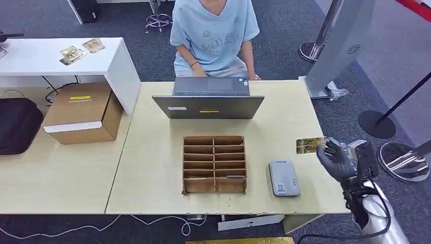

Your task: Pass the card to the sensor for recognition and then transmit it.

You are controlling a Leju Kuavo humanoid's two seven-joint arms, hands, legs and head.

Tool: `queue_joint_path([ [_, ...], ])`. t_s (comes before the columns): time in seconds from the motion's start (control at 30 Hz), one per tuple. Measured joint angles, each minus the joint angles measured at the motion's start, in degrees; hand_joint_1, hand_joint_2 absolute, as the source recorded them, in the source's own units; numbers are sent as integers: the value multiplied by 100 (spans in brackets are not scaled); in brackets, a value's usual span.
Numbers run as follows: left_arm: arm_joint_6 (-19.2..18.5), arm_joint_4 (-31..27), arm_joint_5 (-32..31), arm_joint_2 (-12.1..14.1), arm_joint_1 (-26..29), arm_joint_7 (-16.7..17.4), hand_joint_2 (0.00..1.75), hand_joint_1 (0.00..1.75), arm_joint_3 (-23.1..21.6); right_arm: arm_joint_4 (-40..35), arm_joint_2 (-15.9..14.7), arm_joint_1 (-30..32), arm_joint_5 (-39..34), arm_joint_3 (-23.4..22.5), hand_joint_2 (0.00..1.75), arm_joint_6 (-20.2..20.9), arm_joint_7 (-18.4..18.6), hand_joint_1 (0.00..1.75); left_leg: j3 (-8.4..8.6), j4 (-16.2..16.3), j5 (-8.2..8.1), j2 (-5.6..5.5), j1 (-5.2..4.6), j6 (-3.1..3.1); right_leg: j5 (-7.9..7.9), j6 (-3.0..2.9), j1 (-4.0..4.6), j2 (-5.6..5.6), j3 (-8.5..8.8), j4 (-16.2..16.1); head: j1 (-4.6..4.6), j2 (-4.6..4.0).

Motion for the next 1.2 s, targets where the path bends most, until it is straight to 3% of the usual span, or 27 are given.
queue_joint_path([
  [0.27, -42, 0, -65, 2, 3, -26, 0, 0, 0, 851, -151, -147, 0, 83, 175, 144, -15, 175, 0, 0, 0, -1, 0, 0, 0, 0, 0, -1, 0, 0, 0, 0],
  [0.63, -81, 0, -186, 13, 2, -24, 0, 0, 0, 1501, -293, -353, 232, 225, 175, 48, 24, 175, 0, 0, 0, 0, 0, 0, 1, 1, 0, 0, 0, 0, 2, 0],
  [0.87, 7, 0, 107, 24, 3, -26, 0, 0, 85, 1722, -332, -468, 335, 332, 175, -75, 31, 175, 1, 1, 0, 0, 0, 0, 1, 1, 0, -1, 0, 0, 0, 0],
  [1.2, -9, 0, 15, 37, 13, -101, 0, 0, 127, 1757, -446, -431, 442, 461, 175, -127, 133, 175, 1, 0, 0, 0, 0, 0, 1, 1, 0, 0, -1, 0, 2, 0],
])
